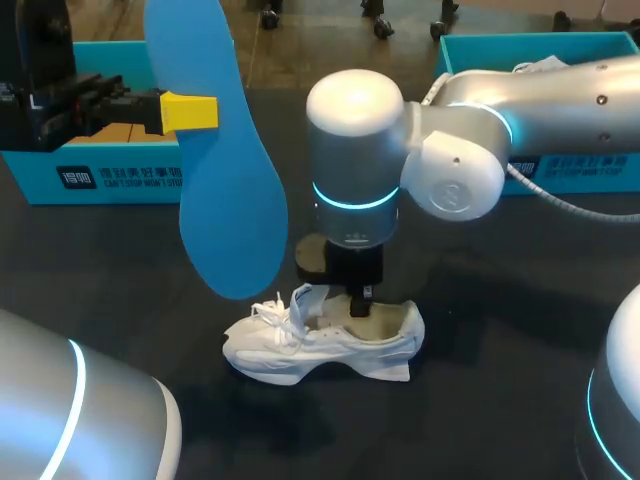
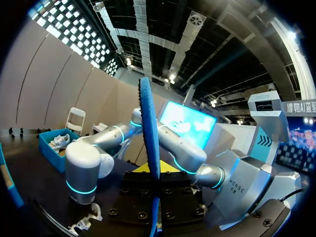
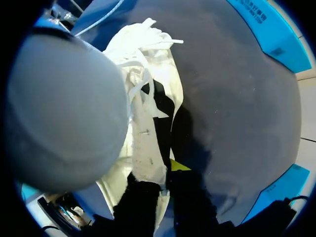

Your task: Take the shoe out of the shoebox, open the shoe tongue, remove and reinsert the insole, then place the shoe into the shoebox

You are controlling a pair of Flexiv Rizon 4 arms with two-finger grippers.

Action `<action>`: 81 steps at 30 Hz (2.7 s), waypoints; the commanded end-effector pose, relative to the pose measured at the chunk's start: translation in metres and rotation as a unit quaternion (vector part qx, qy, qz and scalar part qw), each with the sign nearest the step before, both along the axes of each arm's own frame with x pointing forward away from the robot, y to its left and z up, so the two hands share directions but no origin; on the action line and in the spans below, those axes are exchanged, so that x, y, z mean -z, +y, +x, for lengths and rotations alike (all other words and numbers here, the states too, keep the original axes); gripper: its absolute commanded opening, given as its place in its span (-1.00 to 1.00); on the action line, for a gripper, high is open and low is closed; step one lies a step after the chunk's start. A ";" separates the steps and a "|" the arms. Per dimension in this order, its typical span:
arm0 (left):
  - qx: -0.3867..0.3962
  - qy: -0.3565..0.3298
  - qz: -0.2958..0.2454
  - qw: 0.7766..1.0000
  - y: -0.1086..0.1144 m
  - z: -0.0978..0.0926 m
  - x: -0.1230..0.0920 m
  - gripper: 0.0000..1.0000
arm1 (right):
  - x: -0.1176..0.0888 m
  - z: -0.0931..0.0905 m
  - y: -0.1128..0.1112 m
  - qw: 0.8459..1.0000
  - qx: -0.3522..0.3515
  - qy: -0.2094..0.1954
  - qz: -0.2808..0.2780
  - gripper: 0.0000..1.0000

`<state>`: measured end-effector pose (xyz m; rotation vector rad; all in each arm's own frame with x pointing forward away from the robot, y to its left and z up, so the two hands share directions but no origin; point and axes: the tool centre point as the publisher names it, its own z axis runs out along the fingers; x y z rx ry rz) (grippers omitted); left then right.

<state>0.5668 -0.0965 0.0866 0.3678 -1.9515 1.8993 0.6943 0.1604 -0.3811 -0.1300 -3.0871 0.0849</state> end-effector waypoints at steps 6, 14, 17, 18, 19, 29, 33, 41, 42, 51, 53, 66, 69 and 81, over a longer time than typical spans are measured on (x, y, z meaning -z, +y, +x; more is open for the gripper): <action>0.002 0.000 0.002 1.000 -0.001 0.003 -0.001 -1.00 | -0.013 -0.004 0.001 1.000 0.020 0.005 0.004 -1.00; 0.002 0.000 0.002 1.000 -0.001 0.003 -0.001 -1.00 | -0.034 -0.022 -0.004 0.987 0.144 -0.023 0.062 -1.00; 0.002 0.000 0.002 1.000 -0.001 0.003 -0.001 -1.00 | -0.039 -0.033 -0.005 0.967 0.237 -0.046 0.080 -1.00; 0.002 0.000 0.002 1.000 -0.001 0.003 -0.001 -1.00 | -0.044 -0.039 -0.003 0.963 0.252 -0.072 0.059 -1.00; 0.002 0.000 0.002 1.000 -0.001 0.003 -0.001 -1.00 | -0.044 -0.039 -0.003 0.963 0.252 -0.072 0.059 -1.00; 0.002 0.000 0.002 1.000 -0.001 0.003 -0.001 -1.00 | -0.048 -0.036 -0.004 0.956 0.278 -0.065 0.068 -1.00; 0.002 0.000 0.002 1.000 -0.001 0.003 -0.001 -1.00 | -0.054 -0.026 -0.010 0.921 0.379 -0.037 0.082 -1.00; 0.002 0.000 0.002 1.000 -0.001 0.003 -0.001 -1.00 | -0.066 -0.025 -0.007 0.810 0.583 -0.025 0.052 -1.00; 0.002 0.000 0.002 1.000 -0.001 0.003 -0.001 -1.00 | -0.066 -0.025 -0.007 0.810 0.583 -0.025 0.052 -1.00; 0.002 0.000 0.002 1.000 -0.001 0.003 -0.001 -1.00 | -0.055 -0.024 -0.001 0.788 0.611 0.026 0.068 -1.00; 0.002 0.000 0.002 1.000 -0.001 0.003 -0.001 -1.00 | -0.051 -0.024 0.000 0.786 0.612 0.040 0.074 -1.00; 0.002 0.000 0.002 1.000 -0.001 0.003 -0.001 -1.00 | -0.030 -0.022 -0.008 0.761 0.637 0.073 0.098 -1.00; 0.002 0.000 0.002 1.000 -0.001 0.003 -0.001 -1.00 | -0.017 -0.021 -0.008 0.760 0.635 0.091 0.101 -1.00; 0.002 0.000 0.002 1.000 -0.001 0.003 -0.001 -1.00 | 0.003 -0.019 -0.008 0.755 0.637 0.124 0.097 -1.00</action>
